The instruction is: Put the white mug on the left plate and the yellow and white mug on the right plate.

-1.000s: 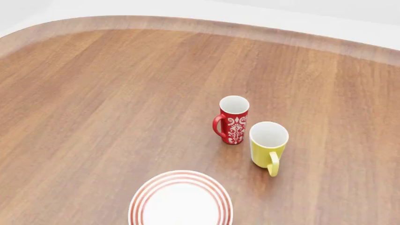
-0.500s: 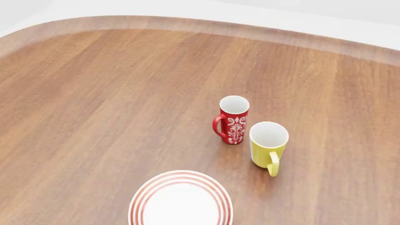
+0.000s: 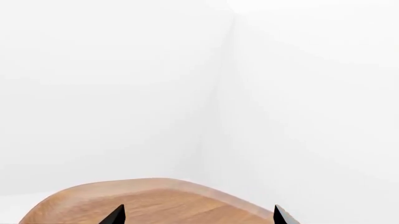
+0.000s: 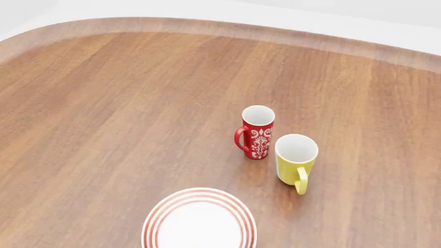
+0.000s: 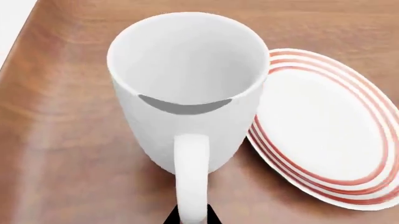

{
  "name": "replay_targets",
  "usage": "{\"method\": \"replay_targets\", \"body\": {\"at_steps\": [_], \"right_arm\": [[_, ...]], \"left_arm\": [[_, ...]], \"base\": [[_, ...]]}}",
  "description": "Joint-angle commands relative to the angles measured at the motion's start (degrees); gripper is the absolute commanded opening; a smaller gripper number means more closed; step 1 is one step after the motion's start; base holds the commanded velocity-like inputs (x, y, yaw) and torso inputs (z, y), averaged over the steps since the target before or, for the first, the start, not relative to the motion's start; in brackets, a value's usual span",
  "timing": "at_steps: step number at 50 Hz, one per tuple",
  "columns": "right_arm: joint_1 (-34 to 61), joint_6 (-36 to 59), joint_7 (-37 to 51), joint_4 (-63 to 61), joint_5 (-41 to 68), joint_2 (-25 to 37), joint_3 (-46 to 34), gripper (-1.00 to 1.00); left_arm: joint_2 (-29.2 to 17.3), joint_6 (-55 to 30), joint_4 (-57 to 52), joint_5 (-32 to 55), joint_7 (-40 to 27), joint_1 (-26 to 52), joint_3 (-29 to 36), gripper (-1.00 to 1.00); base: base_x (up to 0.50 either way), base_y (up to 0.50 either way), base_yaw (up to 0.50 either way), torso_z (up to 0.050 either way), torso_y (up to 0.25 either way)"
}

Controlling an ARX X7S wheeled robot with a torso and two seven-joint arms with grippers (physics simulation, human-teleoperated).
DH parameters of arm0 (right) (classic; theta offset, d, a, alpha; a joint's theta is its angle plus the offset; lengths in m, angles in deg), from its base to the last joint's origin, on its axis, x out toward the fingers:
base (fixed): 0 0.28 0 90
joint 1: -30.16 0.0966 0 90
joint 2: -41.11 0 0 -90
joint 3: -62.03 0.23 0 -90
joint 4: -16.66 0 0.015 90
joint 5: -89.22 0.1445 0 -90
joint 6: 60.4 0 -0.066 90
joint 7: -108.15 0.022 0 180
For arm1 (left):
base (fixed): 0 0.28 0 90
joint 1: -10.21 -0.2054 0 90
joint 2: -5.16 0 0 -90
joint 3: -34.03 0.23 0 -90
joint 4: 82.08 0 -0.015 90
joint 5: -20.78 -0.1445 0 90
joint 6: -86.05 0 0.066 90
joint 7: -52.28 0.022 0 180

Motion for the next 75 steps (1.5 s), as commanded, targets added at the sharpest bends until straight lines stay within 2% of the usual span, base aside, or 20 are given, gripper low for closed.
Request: {"method": "replay_targets", "body": {"at_steps": [1,24,41,75], "right_arm": [[1.0,1.5,1.1,-4.5,-2.8,-0.3,1.7,-1.0],[0.7,0.0,4.8,-9.2,-0.6,1.1,6.8,-1.0],[8.0,0.1,3.8,6.4,2.2,-6.4,9.2,-1.0],[16.5,-4.3,1.3,30.5,1.4,-15.6,8.3,-1.0]], "left_arm": [[1.3,0.1,1.2,-0.1,1.2,1.1,-0.9,1.0],[0.7,0.5,0.9,-0.2,1.1,1.0,-0.5,1.0],[0.5,0.9,0.6,-0.1,0.8,0.5,-0.5,1.0],[0.0,1.3,0.7,0.0,0.5,0.5,0.1,1.0]], "base": [[0.0,0.0,0.0,0.0,0.015],[0.0,0.0,0.0,0.0,0.0],[0.0,0.0,0.0,0.0,0.0],[0.0,0.0,0.0,0.0,0.0]]}}
